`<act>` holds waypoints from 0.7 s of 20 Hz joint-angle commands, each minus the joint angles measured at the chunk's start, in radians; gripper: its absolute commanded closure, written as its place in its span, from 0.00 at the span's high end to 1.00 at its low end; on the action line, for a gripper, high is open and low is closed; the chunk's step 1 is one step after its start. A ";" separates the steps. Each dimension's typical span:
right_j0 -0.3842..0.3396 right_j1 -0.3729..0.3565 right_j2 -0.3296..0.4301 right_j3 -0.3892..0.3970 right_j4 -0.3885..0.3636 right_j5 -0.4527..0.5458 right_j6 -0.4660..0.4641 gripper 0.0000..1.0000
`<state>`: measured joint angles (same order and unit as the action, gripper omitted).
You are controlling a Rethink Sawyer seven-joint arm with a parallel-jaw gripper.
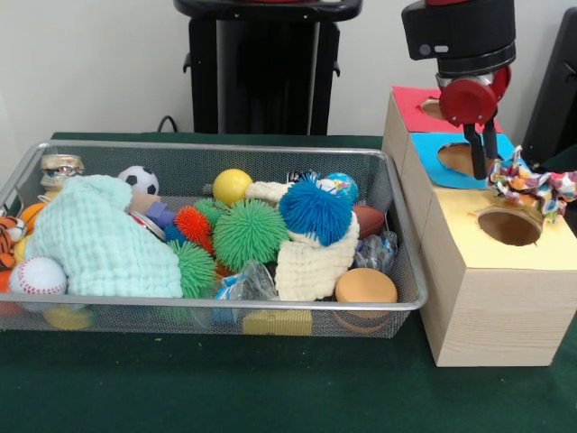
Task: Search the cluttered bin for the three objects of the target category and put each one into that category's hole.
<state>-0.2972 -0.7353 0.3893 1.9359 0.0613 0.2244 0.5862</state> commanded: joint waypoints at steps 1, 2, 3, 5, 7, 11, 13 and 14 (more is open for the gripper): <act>-0.032 0.046 0.065 0.044 -0.034 0.002 0.201 1.00; -0.032 0.046 0.066 0.044 -0.034 0.000 0.202 1.00; -0.035 0.046 0.069 0.045 -0.034 -0.002 0.202 1.00; -0.036 0.046 0.071 0.046 -0.035 -0.005 0.203 1.00; -0.037 0.046 0.072 0.048 -0.037 -0.009 0.204 1.00; -0.041 0.047 0.077 0.050 -0.039 -0.017 0.204 1.00; -0.043 0.048 0.080 0.052 -0.040 -0.021 0.203 1.00; -0.045 0.048 0.081 0.053 -0.041 -0.023 0.202 1.00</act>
<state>-0.3019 -0.7353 0.4131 1.9569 0.0613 0.2244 0.5862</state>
